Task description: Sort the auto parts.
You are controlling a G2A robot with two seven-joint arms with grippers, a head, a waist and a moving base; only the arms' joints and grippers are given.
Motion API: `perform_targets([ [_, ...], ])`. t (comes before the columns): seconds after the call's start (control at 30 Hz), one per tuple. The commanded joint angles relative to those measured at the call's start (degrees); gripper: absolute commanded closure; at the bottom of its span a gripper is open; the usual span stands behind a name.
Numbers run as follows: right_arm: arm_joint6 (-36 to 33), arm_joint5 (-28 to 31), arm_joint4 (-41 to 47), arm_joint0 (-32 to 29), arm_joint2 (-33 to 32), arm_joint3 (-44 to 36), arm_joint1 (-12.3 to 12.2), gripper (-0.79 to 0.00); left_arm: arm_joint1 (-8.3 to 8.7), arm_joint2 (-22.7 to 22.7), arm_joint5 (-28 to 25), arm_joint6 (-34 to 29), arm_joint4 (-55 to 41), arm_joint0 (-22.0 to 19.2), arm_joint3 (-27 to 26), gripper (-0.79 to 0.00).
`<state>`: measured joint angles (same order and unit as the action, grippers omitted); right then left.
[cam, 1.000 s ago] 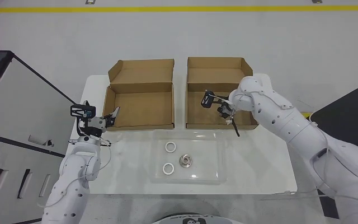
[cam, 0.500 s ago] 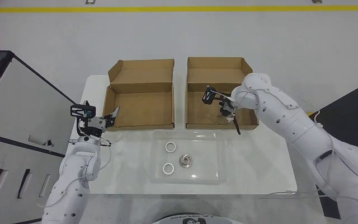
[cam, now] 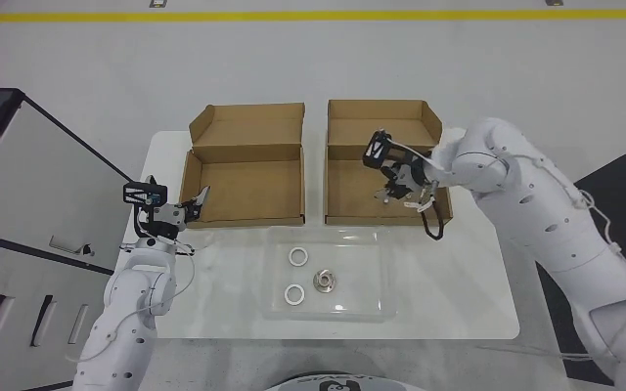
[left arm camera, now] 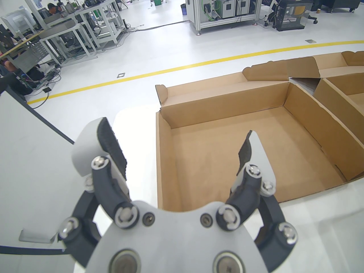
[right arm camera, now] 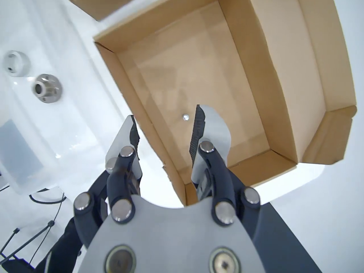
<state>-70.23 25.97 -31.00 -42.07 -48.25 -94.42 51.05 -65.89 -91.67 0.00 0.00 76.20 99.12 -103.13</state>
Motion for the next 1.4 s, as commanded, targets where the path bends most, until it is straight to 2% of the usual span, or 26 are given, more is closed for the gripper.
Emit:
perform_targets([
  [0.0, -0.35, -0.99, 2.6, -2.75, -3.33, -4.64, -1.04, -0.582, 0.0, 0.0, 0.0, 0.0, 0.0, 0.0, 0.0, -0.785],
  [0.03, -0.34, -1.19, 3.7, -4.01, -4.74, -6.52, -1.5, -0.767, 0.0, 0.0, 0.0, 0.0, 0.0, 0.0, 0.0, -0.785],
  [0.07, -0.33, -1.77, 4.73, -5.24, -6.18, -8.13, -1.92, -0.782, 0.0, 0.0, 0.0, 0.0, 0.0, 0.0, 0.0, -0.785],
  [0.27, 1.15, -4.05, 13.23, -12.04, -13.98, -15.94, -3.82, -0.785, 0.0, 0.0, 0.0, 0.0, 0.0, 0.0, 0.0, -0.785],
  [0.6, 5.4, -3.69, 33.42, -23.44, -26.34, -21.81, -5.78, -0.785, 0.0, 0.0, 0.0, 0.0, 0.0, 0.0, 0.0, -0.785],
  [1.07, 5.92, 8.92, 63.17, -43.02, -43.18, -20.41, -7.13, -0.785, 0.0, 0.0, 0.0, 0.0, 0.0, 0.0, 0.0, -0.785],
  [1.37, 5.49, 13.57, 72.51, -54.14, -54.45, -19.55, -6.99, -0.785, 0.0, 0.0, 0.0, 0.0, 0.0, 0.0, 0.0, -0.785],
])
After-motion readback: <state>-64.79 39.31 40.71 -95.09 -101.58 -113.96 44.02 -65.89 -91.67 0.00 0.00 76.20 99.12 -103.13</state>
